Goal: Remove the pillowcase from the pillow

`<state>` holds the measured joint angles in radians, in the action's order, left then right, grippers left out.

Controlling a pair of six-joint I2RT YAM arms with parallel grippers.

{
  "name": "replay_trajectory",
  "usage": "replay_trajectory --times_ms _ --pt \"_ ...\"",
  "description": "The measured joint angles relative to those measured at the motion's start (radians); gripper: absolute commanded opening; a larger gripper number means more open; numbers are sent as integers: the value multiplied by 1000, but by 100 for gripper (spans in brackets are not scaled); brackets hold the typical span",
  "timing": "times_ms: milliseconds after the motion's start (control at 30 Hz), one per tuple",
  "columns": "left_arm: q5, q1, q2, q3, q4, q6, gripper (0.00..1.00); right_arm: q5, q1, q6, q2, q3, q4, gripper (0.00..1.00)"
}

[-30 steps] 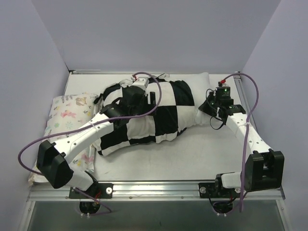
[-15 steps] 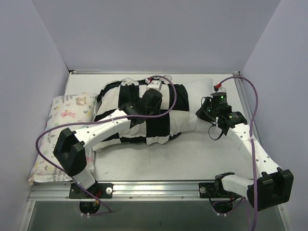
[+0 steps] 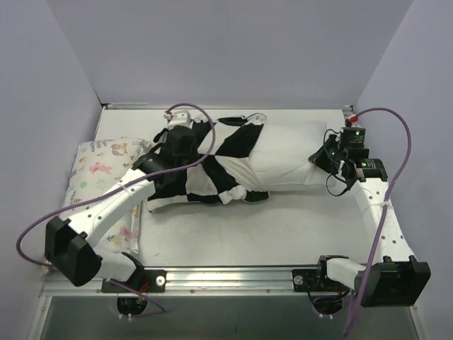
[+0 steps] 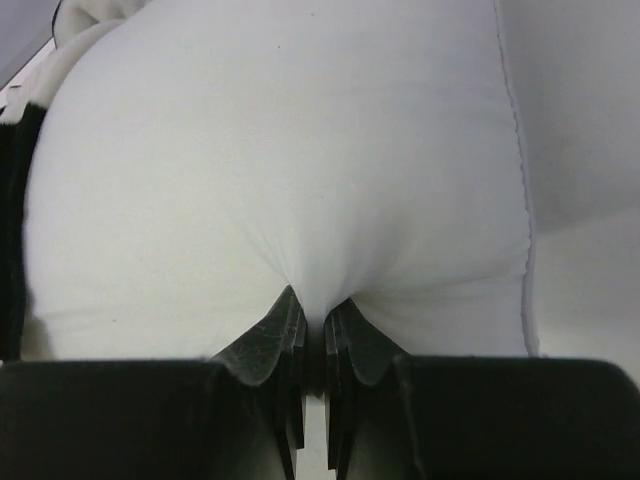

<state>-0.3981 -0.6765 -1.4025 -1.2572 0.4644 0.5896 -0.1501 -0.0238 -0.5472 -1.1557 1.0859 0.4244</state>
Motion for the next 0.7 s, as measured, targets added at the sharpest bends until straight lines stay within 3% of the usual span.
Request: replay_trajectory --times_ms 100,200,300,333,367,467,600,667,700 --pt "41 126 84 76 2 33 0 -55 52 -2 0 26 32 0" --pt "-18 256 132 135 41 31 0 -43 91 9 0 36 57 0" --pt "-42 275 132 152 63 29 0 1 99 29 0 46 72 2" --pt "-41 252 127 152 64 27 0 19 80 40 1 50 74 8" --pt "-40 225 120 152 63 26 0 46 47 50 3 53 75 29" --pt "-29 142 98 152 61 26 0 135 -119 89 26 64 84 67" --pt "7 106 101 151 56 18 0 241 -290 126 97 69 116 80" --pt "17 90 109 149 56 11 18 304 -368 132 138 69 140 87" --pt "17 73 115 149 55 8 34 327 -402 132 150 69 144 89"
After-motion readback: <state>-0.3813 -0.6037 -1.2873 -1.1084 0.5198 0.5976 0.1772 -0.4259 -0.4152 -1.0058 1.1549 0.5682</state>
